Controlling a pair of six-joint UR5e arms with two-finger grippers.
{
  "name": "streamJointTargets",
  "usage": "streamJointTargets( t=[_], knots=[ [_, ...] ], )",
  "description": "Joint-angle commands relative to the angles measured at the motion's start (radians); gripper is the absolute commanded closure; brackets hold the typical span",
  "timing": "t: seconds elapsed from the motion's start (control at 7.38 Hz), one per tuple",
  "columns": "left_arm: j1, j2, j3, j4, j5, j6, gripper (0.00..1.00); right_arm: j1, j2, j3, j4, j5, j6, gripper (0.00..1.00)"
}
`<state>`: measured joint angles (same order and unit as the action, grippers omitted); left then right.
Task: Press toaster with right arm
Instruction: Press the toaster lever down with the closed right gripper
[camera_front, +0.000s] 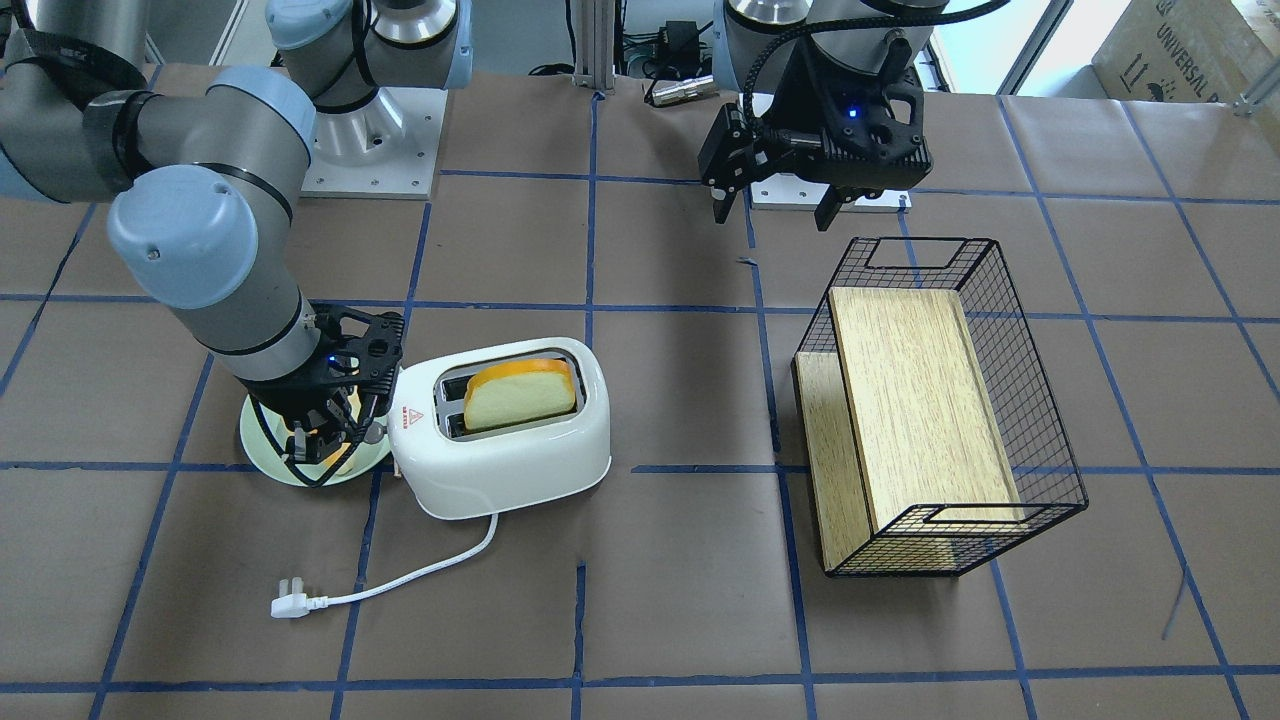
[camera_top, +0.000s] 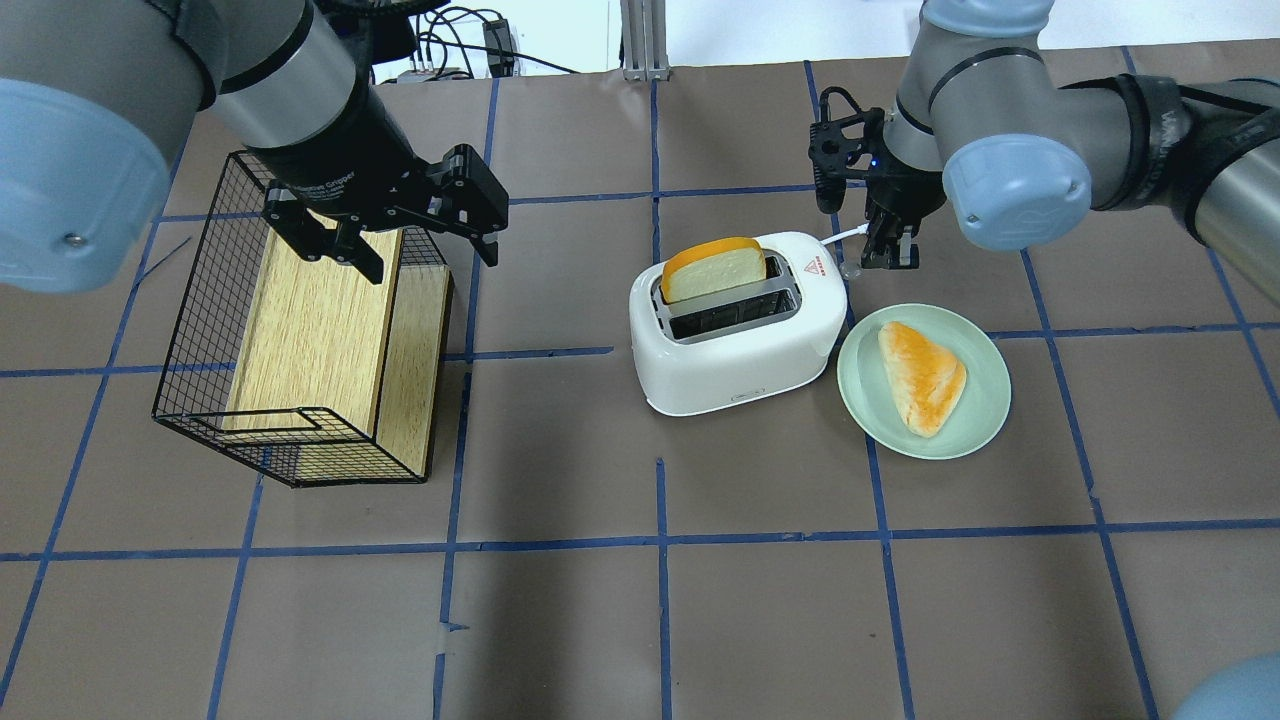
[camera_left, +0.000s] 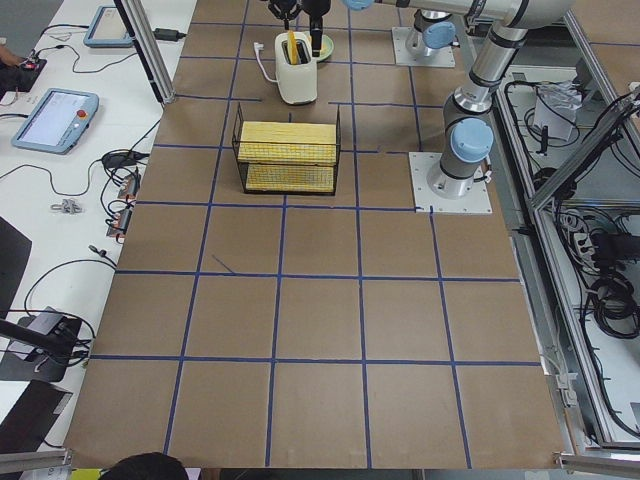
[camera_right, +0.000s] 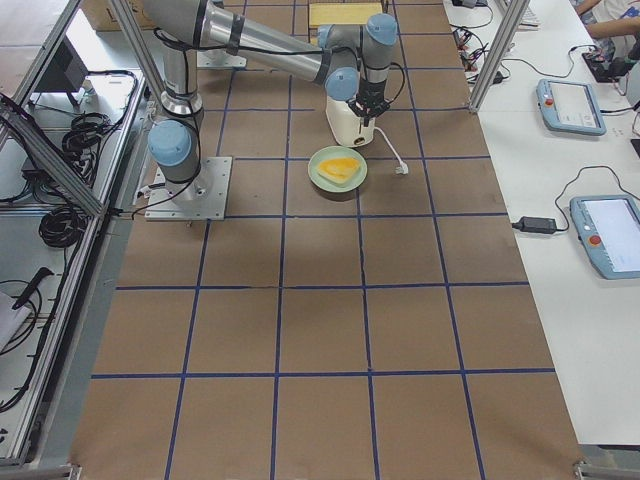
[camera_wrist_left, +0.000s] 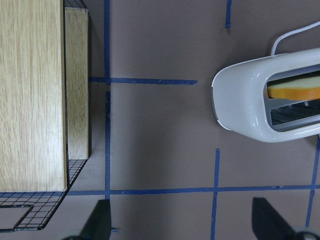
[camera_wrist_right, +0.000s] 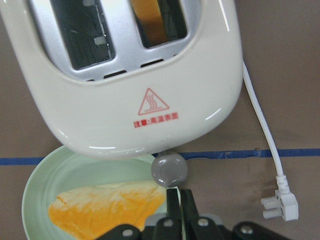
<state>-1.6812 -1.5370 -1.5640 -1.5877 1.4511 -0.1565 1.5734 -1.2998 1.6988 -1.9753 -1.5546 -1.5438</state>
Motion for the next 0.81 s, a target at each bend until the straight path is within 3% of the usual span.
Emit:
streamJointTargets(
  t=[0.0,0.68],
  knots=[
    [0.0,0.0,-0.001,0.0,0.0,0.0,0.0,0.013,0.001,0.015,-0.022,0.005,0.002,0.84],
    [0.0,0.0,-0.001,0.0,0.0,0.0,0.0,0.016,0.043,0.019,-0.054,0.013,0.002,0.83]
  ],
)
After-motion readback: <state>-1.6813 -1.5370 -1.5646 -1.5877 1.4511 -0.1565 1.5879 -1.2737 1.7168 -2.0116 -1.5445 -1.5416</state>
